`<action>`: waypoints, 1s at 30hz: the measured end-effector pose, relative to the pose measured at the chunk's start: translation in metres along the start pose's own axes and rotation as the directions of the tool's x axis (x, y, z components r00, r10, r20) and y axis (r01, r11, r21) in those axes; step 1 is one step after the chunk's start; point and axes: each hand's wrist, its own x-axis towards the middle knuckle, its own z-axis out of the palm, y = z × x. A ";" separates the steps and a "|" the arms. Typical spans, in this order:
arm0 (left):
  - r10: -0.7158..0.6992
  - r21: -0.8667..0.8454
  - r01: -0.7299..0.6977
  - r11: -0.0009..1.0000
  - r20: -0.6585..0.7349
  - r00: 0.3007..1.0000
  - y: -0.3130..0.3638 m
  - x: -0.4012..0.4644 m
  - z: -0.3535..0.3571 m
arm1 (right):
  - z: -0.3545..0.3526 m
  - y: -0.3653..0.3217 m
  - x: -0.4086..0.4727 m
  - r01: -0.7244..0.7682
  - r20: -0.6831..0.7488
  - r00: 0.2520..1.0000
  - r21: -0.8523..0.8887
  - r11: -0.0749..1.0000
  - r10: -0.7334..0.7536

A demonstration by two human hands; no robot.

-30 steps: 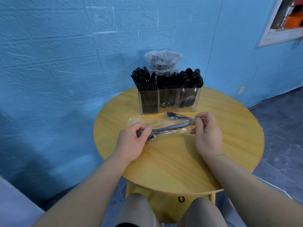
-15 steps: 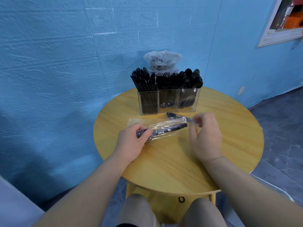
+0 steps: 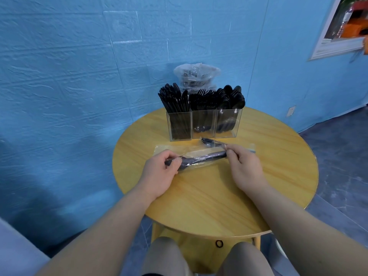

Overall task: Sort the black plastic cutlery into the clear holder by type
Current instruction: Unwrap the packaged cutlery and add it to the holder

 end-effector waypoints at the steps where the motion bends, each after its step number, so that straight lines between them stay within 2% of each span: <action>1: -0.007 -0.024 0.007 1.000 0.006 1.000 -0.001 0.001 0.000 | 0.000 0.000 0.000 0.008 0.013 1.000 0.007 1.000 -0.009; 9: -0.046 -0.064 0.046 0.997 0.002 0.999 -0.006 0.004 0.001 | -0.001 0.003 0.001 -0.062 0.044 0.997 0.098 0.993 0.058; 12: -0.044 0.019 0.045 0.999 -0.064 0.997 -0.005 0.003 0.002 | -0.006 0.002 0.002 -0.111 0.056 0.993 0.206 0.972 0.101; 16: -0.025 0.027 0.030 0.999 -0.152 0.988 -0.003 0.000 0.004 | -0.020 0.001 0.003 -0.188 0.108 0.981 0.326 0.927 0.160; 21: -0.068 0.026 0.079 0.997 -0.293 0.954 -0.008 0.002 0.000 | -0.028 0.006 0.009 -0.342 0.162 0.939 0.547 0.764 0.304; 22: -0.064 0.083 0.097 0.992 -0.331 0.941 -0.009 0.003 -0.001 | -0.028 0.007 0.010 -0.352 0.162 0.935 0.547 0.759 0.317; 24: 0.020 0.331 0.123 0.935 -0.398 0.917 -0.008 0.003 0.000 | -0.027 0.008 0.010 -0.359 0.156 0.931 0.544 0.758 0.329; 25: 0.101 0.461 0.099 0.882 -0.390 0.915 -0.007 0.001 0.001 | -0.026 0.007 0.010 -0.357 0.152 0.932 0.548 0.757 0.329; 27: 0.239 0.622 -0.051 0.782 -0.223 0.945 -0.002 -0.002 0.005 | -0.023 0.005 0.011 -0.358 0.147 0.932 0.533 0.767 0.333; 29: 0.270 0.654 -0.208 0.727 0.005 0.963 -0.003 -0.002 0.009 | -0.021 0.004 0.011 -0.374 0.141 0.925 0.502 0.779 0.353; 30: 0.245 0.649 -0.237 0.723 0.080 0.966 -0.005 -0.001 0.010 | -0.022 0.003 0.012 -0.382 0.133 0.921 0.494 0.781 0.367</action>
